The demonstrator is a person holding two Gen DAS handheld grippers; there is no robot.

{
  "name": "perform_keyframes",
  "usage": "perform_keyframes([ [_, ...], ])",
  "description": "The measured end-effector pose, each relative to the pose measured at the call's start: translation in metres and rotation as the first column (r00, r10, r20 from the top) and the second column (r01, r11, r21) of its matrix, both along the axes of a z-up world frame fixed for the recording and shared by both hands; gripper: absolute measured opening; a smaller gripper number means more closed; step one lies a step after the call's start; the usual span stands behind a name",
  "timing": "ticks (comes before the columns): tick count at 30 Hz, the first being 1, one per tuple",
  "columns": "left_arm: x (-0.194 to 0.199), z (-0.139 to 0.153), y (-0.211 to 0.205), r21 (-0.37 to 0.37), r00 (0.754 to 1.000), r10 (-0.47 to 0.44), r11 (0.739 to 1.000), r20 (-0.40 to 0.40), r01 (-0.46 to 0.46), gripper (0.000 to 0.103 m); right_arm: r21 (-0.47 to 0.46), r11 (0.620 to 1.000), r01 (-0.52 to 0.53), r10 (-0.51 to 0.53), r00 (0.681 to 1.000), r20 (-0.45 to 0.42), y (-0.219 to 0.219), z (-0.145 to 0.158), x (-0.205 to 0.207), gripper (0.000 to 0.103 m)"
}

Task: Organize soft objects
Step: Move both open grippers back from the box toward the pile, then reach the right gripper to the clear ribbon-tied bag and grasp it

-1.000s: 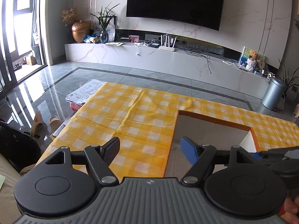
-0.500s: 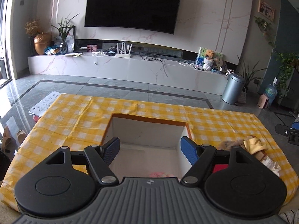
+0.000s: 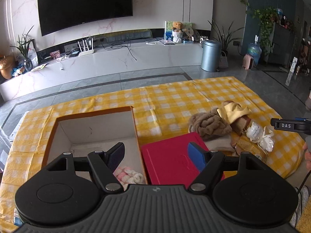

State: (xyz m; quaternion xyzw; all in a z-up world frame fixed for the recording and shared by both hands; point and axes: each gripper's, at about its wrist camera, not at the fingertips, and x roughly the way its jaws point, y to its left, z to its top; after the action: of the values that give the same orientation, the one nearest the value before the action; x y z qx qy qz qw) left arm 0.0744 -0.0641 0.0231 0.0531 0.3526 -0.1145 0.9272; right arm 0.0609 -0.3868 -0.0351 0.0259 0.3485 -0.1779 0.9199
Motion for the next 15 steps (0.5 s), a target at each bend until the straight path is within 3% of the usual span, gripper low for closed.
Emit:
perform_keyframes([
  [3, 0.005, -0.010, -0.015, -0.048, 0.993, -0.087, 0.995, -0.082, 0.083, 0.087, 0.096, 0.995, -0.013, 0.016, 1.000, -0.025, -0.012, -0.011, 0.005, 0.086],
  [7, 0.013, -0.020, -0.033, -0.084, 0.977, -0.135, 0.989, -0.165, 0.123, 0.087, 0.179, 0.984, 0.016, -0.006, 0.998, -0.061, -0.028, -0.027, 0.010, 0.088],
  [15, 0.021, -0.037, -0.081, 0.048, 0.958, -0.159, 0.983, -0.238, 0.175, 0.087, 0.319, 0.946, 0.053, -0.012, 0.991, -0.130, -0.049, -0.053, 0.018, 0.088],
])
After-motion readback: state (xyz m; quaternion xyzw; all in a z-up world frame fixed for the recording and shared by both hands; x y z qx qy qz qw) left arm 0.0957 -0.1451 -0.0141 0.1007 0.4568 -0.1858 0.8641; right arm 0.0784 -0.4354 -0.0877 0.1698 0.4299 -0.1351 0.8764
